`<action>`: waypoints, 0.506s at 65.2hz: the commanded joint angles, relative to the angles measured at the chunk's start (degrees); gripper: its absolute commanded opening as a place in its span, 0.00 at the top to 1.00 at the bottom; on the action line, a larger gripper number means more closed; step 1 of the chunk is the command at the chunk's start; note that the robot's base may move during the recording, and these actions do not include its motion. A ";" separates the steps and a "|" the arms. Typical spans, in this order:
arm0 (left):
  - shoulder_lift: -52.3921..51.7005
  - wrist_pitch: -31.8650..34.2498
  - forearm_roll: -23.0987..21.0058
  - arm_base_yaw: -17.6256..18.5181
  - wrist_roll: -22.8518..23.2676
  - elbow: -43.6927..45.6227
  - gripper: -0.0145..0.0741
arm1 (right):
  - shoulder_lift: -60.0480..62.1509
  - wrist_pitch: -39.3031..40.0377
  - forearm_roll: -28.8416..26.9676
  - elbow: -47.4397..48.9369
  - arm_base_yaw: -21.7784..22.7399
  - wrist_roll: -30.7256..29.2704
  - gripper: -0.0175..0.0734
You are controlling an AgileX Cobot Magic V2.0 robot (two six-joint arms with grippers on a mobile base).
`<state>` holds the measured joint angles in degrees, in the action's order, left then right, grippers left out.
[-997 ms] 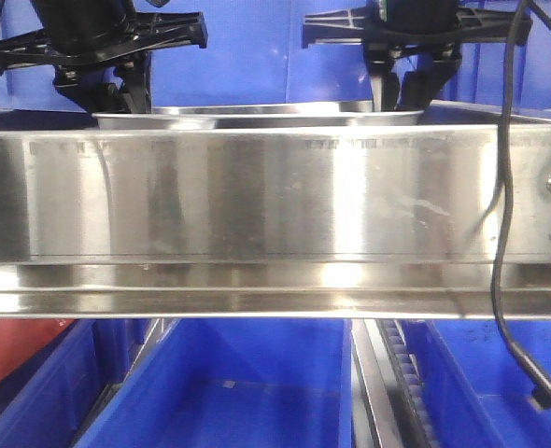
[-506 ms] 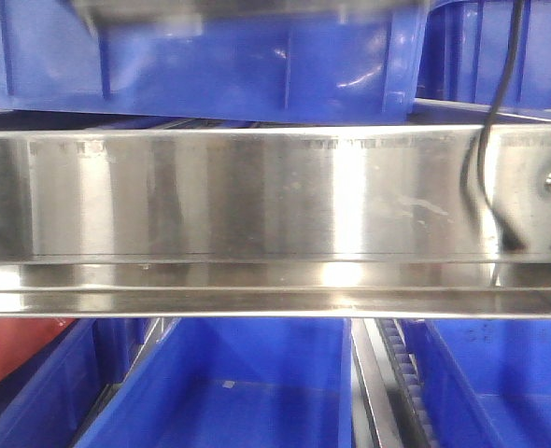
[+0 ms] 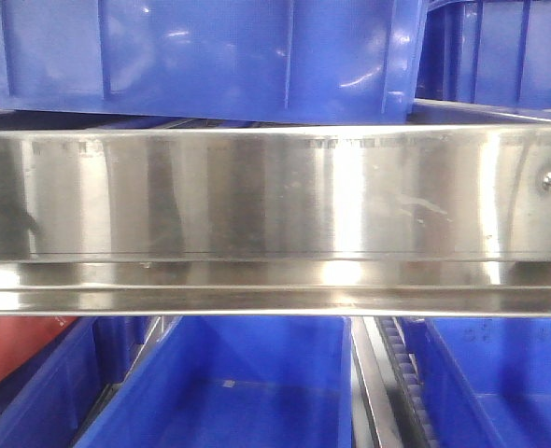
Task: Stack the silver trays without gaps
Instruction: 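Lift the tray with both grippers and pull it off the shelf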
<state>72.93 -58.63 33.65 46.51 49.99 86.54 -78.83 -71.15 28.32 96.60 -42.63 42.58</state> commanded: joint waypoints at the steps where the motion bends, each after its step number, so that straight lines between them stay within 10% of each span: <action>1: -0.35 -0.22 3.24 2.90 1.62 0.60 0.86 | 1.99 1.33 2.32 -1.02 -0.18 0.11 0.82; 33: 4.05 -0.64 2.54 3.99 1.31 3.61 0.86 | 5.43 10.32 3.81 -10.21 -0.18 2.29 0.82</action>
<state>76.03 -61.48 36.79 49.90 52.42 89.46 -73.98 -65.22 31.09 86.57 -42.76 45.09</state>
